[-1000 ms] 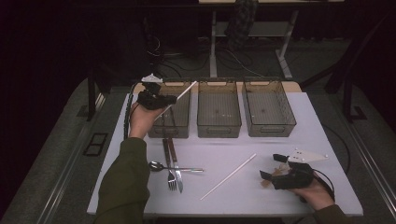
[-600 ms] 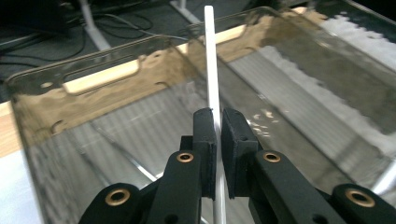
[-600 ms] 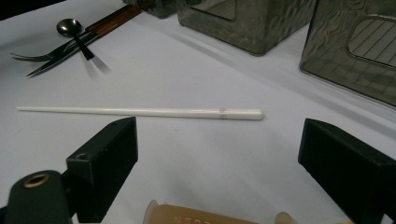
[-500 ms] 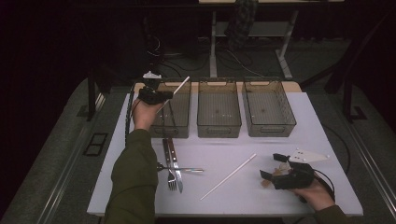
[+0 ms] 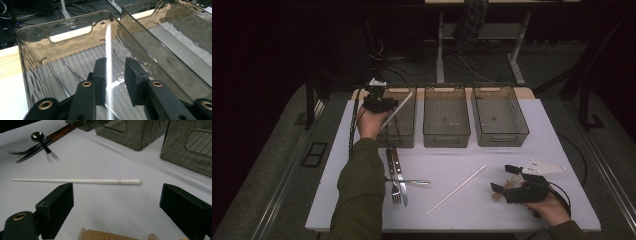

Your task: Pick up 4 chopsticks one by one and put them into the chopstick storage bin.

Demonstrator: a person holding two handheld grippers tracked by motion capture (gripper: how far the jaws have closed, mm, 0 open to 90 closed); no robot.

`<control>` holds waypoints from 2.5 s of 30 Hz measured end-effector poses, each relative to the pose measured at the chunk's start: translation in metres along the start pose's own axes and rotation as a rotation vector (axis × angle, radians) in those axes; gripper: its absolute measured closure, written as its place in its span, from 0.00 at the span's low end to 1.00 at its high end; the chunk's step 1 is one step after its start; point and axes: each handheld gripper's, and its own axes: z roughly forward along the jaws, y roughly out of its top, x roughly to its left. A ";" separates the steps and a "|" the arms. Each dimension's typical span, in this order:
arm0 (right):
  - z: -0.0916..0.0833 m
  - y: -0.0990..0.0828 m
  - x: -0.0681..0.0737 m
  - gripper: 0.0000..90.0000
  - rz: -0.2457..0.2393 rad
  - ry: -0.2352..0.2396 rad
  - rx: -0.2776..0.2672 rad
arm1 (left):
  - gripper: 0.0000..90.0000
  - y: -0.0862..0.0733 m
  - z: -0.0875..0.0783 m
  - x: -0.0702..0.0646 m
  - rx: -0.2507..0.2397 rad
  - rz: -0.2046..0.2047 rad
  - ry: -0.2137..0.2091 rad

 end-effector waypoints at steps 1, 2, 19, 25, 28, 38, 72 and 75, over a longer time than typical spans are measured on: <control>0.000 0.000 0.000 0.13 0.000 0.000 0.000 | 0.76 0.000 -0.001 0.000 0.000 0.004 -0.002; 0.000 0.000 0.001 0.13 -0.002 0.001 0.001 | 0.74 0.000 -0.002 -0.001 0.003 0.007 -0.006; 0.003 0.000 0.001 0.13 -0.006 -0.011 0.015 | 0.53 -0.007 -0.037 -0.043 -0.024 0.093 -0.159; 0.003 0.000 0.001 0.13 -0.008 -0.016 0.017 | 0.47 -0.012 -0.049 -0.065 -0.020 0.119 -0.239; 0.004 0.000 0.001 0.13 -0.009 -0.017 0.019 | 0.46 -0.017 -0.055 -0.075 -0.021 0.128 -0.268; 0.005 -0.001 0.002 0.13 -0.011 -0.017 0.026 | 0.45 -0.041 -0.066 -0.102 -0.005 0.144 -0.336; 0.004 0.000 0.001 0.13 -0.010 -0.028 0.023 | 0.89 -0.122 -0.055 -0.206 0.152 0.274 -0.536; 0.004 0.000 0.001 0.13 -0.012 -0.029 0.021 | 0.89 -0.126 -0.052 -0.212 0.179 0.285 -0.550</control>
